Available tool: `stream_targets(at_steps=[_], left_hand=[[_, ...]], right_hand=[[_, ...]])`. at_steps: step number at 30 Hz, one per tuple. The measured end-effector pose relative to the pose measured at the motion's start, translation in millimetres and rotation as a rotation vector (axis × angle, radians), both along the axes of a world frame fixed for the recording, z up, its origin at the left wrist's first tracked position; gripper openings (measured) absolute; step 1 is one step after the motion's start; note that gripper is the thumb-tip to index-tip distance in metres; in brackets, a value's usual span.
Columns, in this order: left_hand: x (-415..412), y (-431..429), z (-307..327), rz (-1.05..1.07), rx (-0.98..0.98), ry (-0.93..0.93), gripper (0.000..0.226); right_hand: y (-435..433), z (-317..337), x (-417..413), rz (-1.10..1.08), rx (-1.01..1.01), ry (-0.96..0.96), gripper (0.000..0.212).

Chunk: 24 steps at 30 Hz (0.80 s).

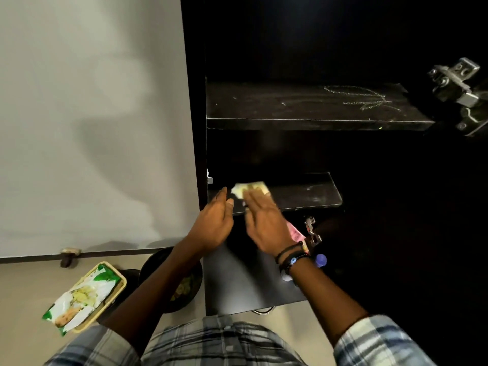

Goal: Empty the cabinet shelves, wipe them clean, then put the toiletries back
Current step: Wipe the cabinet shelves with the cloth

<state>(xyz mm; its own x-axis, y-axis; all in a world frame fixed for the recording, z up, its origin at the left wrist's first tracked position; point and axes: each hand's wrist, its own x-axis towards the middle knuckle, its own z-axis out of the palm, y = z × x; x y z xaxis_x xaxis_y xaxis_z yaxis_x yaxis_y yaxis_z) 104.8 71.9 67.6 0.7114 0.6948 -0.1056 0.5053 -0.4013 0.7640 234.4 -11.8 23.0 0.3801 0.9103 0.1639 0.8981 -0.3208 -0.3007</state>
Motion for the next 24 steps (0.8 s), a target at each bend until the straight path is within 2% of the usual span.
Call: stream_targets(at_steps=[3, 5, 7, 10, 12, 14, 16, 18, 20, 22, 24], left_hand=[[-2, -1, -1, 0.007, -0.085, -0.029, 0.057], [-1, -2, -2, 0.021, -0.102, -0.049, 0.061], [-1, -4, -1, 0.019, -0.103, -0.036, 0.064], [0, -5, -1, 0.017, -0.115, -0.004, 0.067], [1, -5, -2, 0.021, -0.12, 0.015, 0.067], [1, -6, -2, 0.024, -0.126, 0.023, 0.068], [1, -5, -2, 0.028, -0.137, 0.004, 0.068], [0, -5, -3, 0.022, -0.153, -0.022, 0.067], [-1, -7, -3, 0.022, -0.159, -0.036, 0.065], [-2, -10, -1, 0.032, -0.165, -0.06, 0.064], [-3, -11, 4, 0.046, -0.182, -0.104, 0.064]], right_hand=[[3, 1, -31, 0.156, 0.0, -0.011, 0.051], [-2, 3, -8, 0.112, -0.04, -0.087, 0.055], [-14, 3, 35, -0.028, -0.095, -0.164, 0.058], [-40, 12, 105, -0.391, -0.115, -0.114, 0.073], [-44, 16, 123, -0.502, -0.167, -0.093, 0.086], [-36, 17, 114, -0.546, -0.16, -0.052, 0.086], [-25, 11, 89, -0.458, -0.125, -0.043, 0.083], [-21, 3, 46, -0.266, -0.157, -0.068, 0.082], [-25, -2, 8, -0.137, -0.111, -0.062, 0.071], [-35, -4, -2, -0.097, -0.046, -0.104, 0.063], [-46, -2, 20, -0.063, -0.087, -0.237, 0.058]])
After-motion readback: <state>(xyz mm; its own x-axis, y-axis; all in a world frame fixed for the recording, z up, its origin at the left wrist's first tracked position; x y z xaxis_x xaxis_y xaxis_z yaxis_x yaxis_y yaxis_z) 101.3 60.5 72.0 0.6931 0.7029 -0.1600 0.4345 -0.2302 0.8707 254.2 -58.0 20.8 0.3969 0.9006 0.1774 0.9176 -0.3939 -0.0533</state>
